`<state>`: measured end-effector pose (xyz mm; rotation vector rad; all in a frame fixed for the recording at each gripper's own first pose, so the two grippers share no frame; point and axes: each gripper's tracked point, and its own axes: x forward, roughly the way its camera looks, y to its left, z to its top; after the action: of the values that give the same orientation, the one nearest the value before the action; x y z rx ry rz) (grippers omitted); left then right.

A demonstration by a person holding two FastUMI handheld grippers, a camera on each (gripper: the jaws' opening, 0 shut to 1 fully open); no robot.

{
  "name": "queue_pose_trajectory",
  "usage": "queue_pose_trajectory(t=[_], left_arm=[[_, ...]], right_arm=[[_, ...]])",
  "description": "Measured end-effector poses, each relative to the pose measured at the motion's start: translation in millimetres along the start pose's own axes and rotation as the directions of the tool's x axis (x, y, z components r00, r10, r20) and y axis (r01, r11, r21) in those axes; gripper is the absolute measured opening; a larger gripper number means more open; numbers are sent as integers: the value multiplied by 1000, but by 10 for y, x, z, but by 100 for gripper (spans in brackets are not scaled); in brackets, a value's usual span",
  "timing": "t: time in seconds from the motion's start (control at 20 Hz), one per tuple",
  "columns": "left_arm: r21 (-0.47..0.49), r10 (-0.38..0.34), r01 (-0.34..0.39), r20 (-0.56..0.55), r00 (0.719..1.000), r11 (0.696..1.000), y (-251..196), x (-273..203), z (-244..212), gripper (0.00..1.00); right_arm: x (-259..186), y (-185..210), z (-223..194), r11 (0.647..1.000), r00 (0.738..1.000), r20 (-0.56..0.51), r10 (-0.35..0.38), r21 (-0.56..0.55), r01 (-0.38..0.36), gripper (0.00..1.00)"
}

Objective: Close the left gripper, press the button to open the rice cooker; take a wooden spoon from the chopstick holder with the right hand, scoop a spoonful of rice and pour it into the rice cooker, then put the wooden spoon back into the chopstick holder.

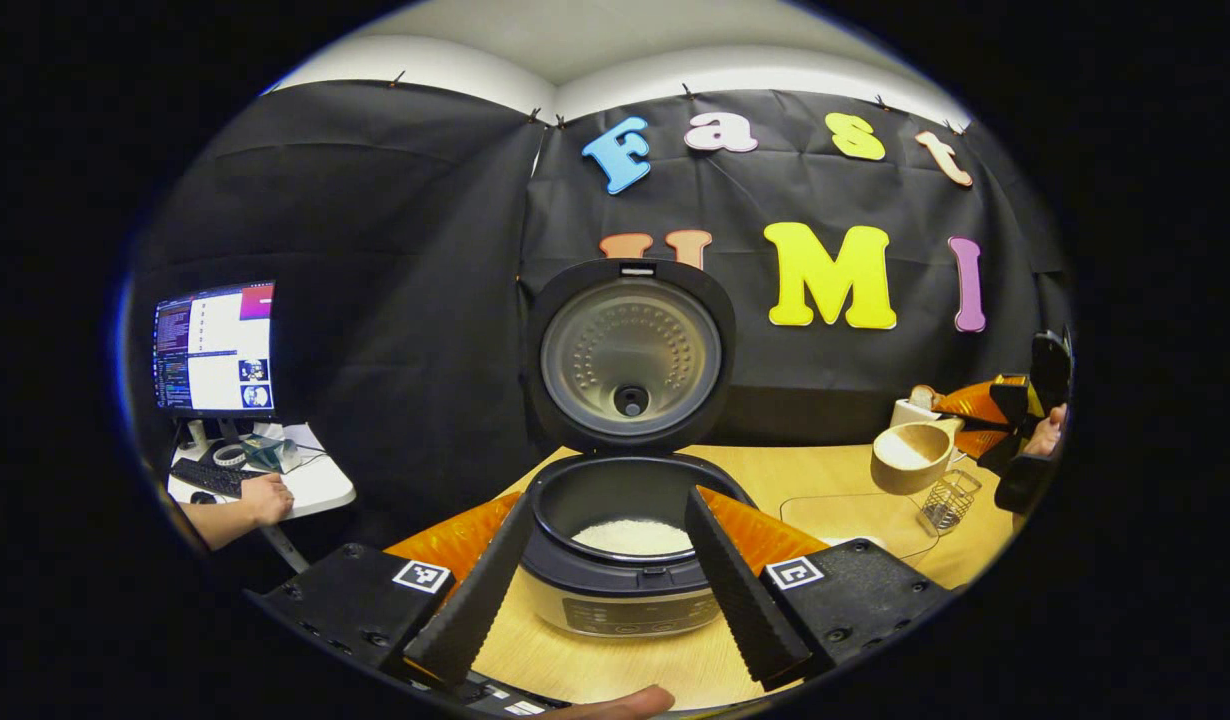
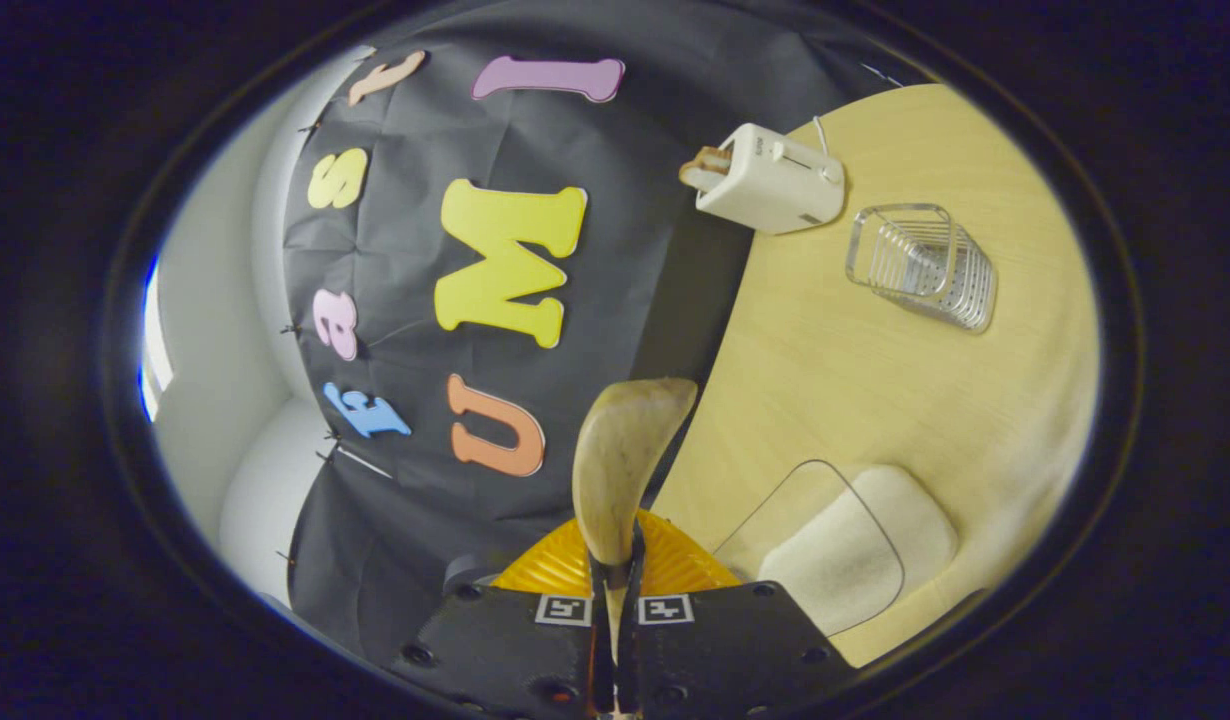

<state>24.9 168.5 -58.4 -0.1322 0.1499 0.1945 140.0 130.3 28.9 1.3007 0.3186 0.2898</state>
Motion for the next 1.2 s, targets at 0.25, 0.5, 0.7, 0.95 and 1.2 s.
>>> queue_pose_trajectory(t=[0.25, 0.5, 0.7, 0.95, 1.2], left_arm=[[-20, 3, -3, 4, 1000, 1000, 165, -40, 15, 98], [-18, -3, 3, 1, 1000, 1000, 264, -47, -10, 99], [-8, 31, -31, -6, 999, 999, 440, -43, -43, 99], [-10, 26, -26, -16, 1000, 1000, 458, -39, -63, 99], [14, 24, -24, -17, 1000, 1000, 442, -35, -81, 96]], right_arm=[[187, 450, -512, 998, 999, -35, 28, -61, -30, 2], [485, 721, -1101, 981, 998, -54, 15, -191, -25, 2], [752, 785, -1466, 942, 998, -60, -30, -335, 8, 2], [1046, 824, -1714, 819, 994, -46, -103, -571, 59, 2], [1119, 906, -1872, 651, 993, -26, -116, -757, 56, 2]])
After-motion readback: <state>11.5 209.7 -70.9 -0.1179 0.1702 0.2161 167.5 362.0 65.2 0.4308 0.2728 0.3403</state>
